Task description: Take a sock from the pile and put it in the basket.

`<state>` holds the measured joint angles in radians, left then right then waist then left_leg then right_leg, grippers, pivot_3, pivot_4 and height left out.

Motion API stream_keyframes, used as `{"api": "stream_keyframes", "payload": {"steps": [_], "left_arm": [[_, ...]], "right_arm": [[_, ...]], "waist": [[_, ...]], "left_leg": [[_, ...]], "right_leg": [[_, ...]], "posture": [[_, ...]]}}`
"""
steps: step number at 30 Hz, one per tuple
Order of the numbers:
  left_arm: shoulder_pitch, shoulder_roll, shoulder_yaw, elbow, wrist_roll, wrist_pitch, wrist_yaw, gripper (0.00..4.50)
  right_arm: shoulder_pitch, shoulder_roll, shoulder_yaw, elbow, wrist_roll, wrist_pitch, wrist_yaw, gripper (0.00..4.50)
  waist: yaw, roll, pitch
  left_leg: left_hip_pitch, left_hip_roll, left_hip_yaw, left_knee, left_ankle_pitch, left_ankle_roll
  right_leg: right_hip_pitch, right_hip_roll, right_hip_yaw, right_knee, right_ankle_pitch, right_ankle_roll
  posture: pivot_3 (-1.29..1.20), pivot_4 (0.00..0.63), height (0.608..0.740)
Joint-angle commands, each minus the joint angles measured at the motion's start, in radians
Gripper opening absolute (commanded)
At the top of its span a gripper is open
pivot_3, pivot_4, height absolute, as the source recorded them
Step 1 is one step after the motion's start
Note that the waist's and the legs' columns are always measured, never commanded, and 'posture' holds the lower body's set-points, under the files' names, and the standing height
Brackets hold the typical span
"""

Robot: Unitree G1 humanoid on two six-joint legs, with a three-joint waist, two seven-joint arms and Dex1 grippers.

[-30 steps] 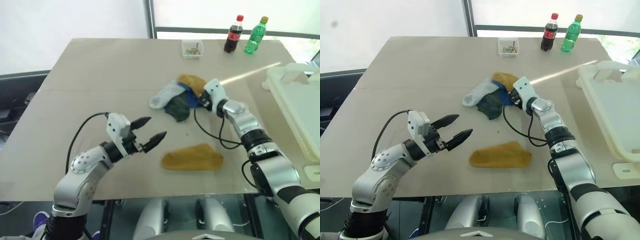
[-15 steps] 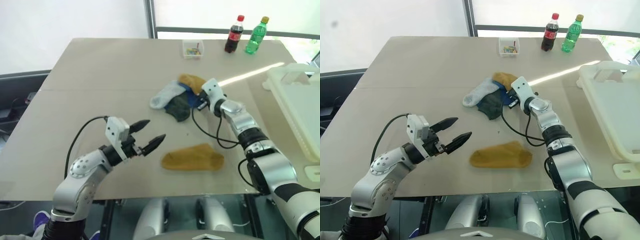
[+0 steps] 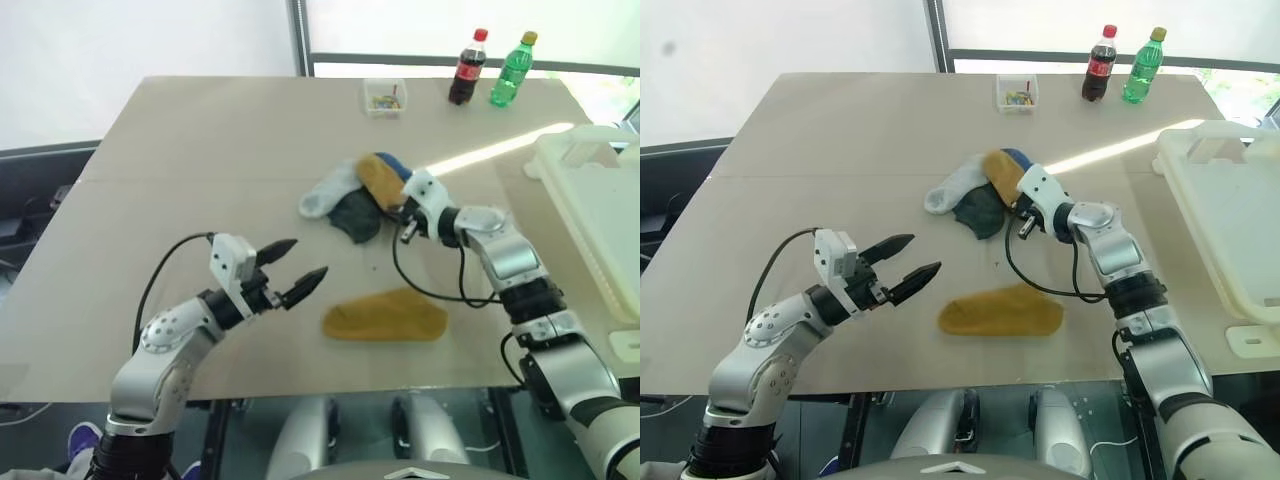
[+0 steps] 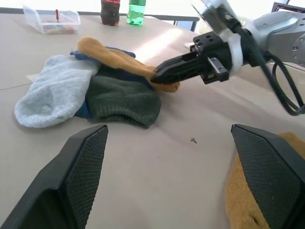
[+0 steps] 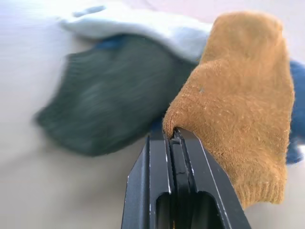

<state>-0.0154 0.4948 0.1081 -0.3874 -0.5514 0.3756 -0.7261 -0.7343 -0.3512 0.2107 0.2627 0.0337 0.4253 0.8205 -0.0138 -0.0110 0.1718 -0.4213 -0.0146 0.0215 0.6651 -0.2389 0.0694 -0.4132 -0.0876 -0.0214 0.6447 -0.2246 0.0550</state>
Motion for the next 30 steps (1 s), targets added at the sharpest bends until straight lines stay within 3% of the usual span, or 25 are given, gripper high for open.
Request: {"api": "stream_keyframes", "payload": {"steps": [1,7,17,22,30], "left_arm": [[-0.020,-0.007,-0.005,0.005,-0.003,-0.022,-0.012,4.41],[-0.030,-0.008,-0.005,0.016,-0.002,-0.019,-0.023,4.41],[0.015,0.009,0.050,0.064,-0.022,-0.018,-0.042,4.41],[0.017,0.025,0.053,0.074,-0.025,-0.008,-0.065,4.41],[0.008,0.047,0.024,0.098,-0.008,0.011,-0.117,4.41]], "right_arm": [[0.015,-0.010,0.007,-0.179,0.060,0.090,0.050,0.03],[0.069,-0.026,0.076,-0.354,0.105,0.182,0.112,0.03],[0.146,-0.148,0.240,-0.437,0.025,-0.019,0.223,0.03],[0.177,-0.226,0.260,-0.443,-0.017,-0.063,0.253,0.03],[0.200,-0.266,0.217,-0.434,-0.061,-0.119,0.210,0.03]], "waist": [[0.000,0.000,0.000],[0.001,0.000,0.000],[0.003,0.000,0.000],[0.005,0.000,0.000],[0.005,0.000,0.000]], "left_leg": [[0.000,0.000,0.000,0.000,0.000,0.000],[0.000,0.000,0.000,0.000,0.000,0.000],[0.000,0.000,0.000,0.000,0.000,0.000],[0.000,0.000,-0.001,0.000,0.000,0.000],[0.000,0.000,-0.001,0.001,-0.001,0.000]], "right_leg": [[0.000,0.000,0.000,0.000,0.000,0.000],[0.000,-0.001,0.000,0.000,0.000,0.000],[0.000,-0.001,-0.001,-0.001,0.000,0.000],[0.000,-0.001,-0.002,-0.001,0.000,0.000],[0.000,-0.002,-0.002,-0.002,-0.001,-0.001]], "posture": [[0.00,0.150,0.729],[0.00,0.150,0.729],[0.00,0.150,0.729],[0.00,0.150,0.729],[0.00,0.150,0.729]]}}
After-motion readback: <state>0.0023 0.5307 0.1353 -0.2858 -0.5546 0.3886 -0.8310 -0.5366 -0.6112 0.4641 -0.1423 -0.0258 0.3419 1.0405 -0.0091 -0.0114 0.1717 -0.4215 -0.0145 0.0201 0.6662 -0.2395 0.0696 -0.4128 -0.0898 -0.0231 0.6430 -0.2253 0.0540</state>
